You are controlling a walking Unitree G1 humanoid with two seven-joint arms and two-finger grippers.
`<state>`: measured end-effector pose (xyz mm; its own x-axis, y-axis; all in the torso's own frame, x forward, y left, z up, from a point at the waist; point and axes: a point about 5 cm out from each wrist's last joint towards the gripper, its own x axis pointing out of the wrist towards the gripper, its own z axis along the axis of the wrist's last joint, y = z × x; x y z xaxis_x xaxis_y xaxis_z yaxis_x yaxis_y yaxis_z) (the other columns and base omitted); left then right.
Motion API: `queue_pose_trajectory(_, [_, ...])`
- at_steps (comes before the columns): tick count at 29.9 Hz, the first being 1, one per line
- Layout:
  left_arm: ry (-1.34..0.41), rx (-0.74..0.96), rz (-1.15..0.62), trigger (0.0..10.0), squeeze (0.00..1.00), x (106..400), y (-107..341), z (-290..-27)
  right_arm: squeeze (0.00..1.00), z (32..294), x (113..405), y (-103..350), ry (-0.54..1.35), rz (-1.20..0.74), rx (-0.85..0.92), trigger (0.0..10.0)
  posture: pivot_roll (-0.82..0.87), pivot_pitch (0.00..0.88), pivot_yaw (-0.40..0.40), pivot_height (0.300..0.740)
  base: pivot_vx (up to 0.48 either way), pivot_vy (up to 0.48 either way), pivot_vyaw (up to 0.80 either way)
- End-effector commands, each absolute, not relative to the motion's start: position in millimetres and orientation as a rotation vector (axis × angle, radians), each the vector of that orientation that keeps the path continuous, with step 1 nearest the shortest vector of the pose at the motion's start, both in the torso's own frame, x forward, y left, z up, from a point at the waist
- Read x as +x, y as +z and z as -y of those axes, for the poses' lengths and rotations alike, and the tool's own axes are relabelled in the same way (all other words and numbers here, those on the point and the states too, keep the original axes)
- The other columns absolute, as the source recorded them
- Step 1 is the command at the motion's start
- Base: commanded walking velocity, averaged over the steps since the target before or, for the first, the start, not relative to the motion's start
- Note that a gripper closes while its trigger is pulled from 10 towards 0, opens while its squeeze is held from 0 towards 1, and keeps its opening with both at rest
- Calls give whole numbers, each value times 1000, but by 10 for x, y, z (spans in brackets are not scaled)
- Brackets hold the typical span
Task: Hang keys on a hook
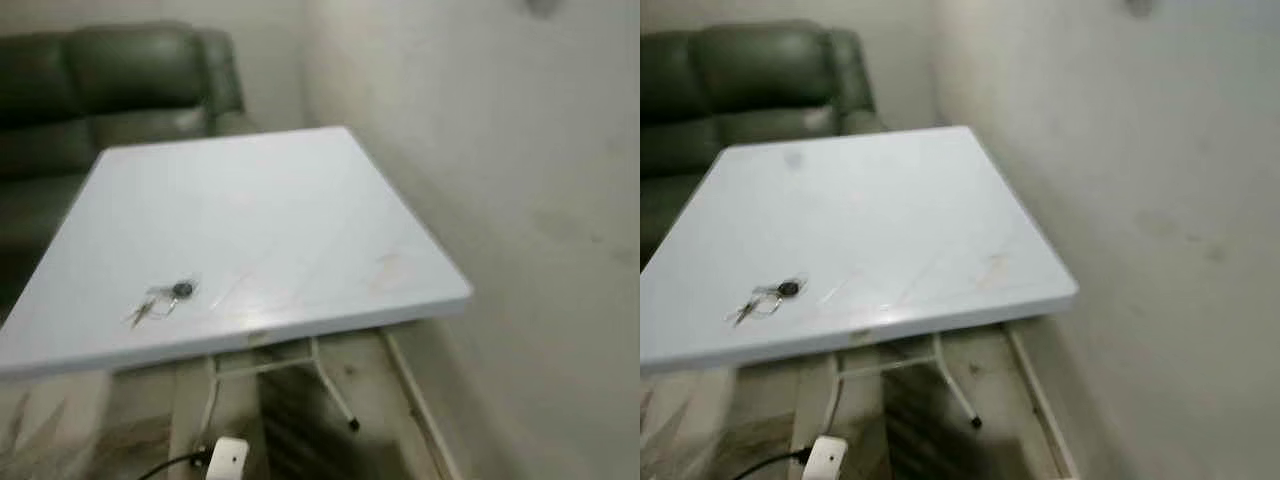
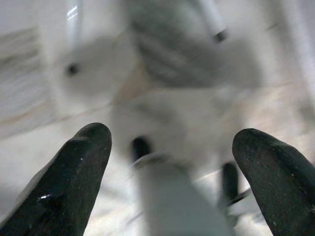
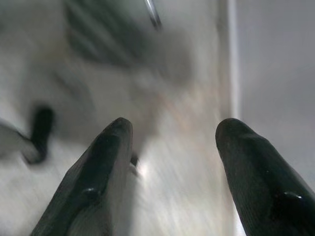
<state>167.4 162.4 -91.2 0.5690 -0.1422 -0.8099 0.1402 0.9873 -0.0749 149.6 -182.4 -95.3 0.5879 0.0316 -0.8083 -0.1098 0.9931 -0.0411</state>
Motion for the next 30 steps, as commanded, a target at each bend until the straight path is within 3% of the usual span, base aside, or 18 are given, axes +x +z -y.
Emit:
queue_pose_trajectory(1, [-169,-1,-932,10000,0,1737,-887,-1585,0,1839,1436,-974,78,-956,-88,10000,-51,0,-27,740,0,0,800])
queue_pose_trajectory(17, [-163,1,-939,10000,0,1722,-895,-1589,0,1847,1451,-968,78,-952,-99,10000,-46,0,-30,740,0,0,800])
queue_pose_trajectory(30, [-160,-29,-890,10000,0,1806,-849,-1559,0,1887,1496,-932,65,-905,-56,10000,-36,0,-36,740,0,0,-48])
